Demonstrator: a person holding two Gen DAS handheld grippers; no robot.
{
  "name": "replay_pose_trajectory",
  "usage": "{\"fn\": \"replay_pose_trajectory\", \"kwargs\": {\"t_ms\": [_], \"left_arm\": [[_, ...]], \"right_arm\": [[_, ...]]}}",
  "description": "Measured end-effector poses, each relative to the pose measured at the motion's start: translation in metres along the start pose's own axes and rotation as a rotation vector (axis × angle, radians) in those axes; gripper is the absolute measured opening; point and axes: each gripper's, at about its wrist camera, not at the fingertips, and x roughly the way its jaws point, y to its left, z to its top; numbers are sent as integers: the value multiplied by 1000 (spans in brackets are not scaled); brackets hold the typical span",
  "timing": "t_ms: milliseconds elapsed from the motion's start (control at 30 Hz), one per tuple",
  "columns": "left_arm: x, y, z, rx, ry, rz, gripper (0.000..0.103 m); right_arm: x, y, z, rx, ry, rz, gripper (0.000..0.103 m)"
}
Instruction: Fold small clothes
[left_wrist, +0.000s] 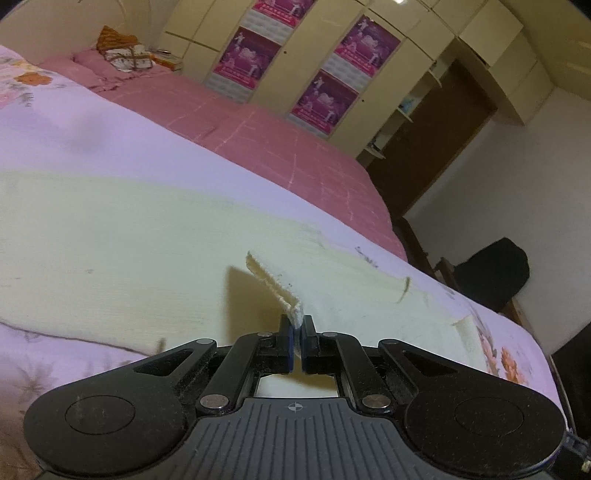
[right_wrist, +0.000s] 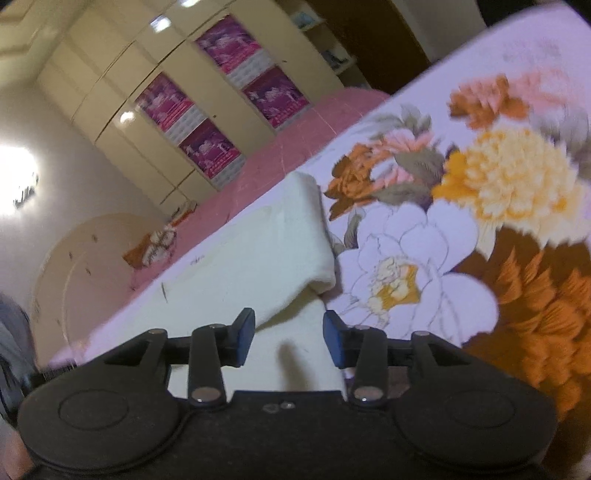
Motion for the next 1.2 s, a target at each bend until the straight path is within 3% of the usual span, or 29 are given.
{"fn": "replay_pose_trajectory", "kwargs": {"t_ms": [333,600,733,833,1200], "left_arm": [[-1,27,-3,-16,-1,34,4],[1,36,-7,-36,-4,47,4],[2,38,-6,-35,-3,49,4],[0,37,-5,-25,-8,45,4],[0,44,-9,-28,10,56,4]], "right_arm": [[23,-29,8,282,13,129,41],[34,-44,11,396,-6,166,38],[38,-47,11,415,-5,168,32],[40,-47,12,387,4,133,12],[33,-45,11,297,-5,78,7]]}}
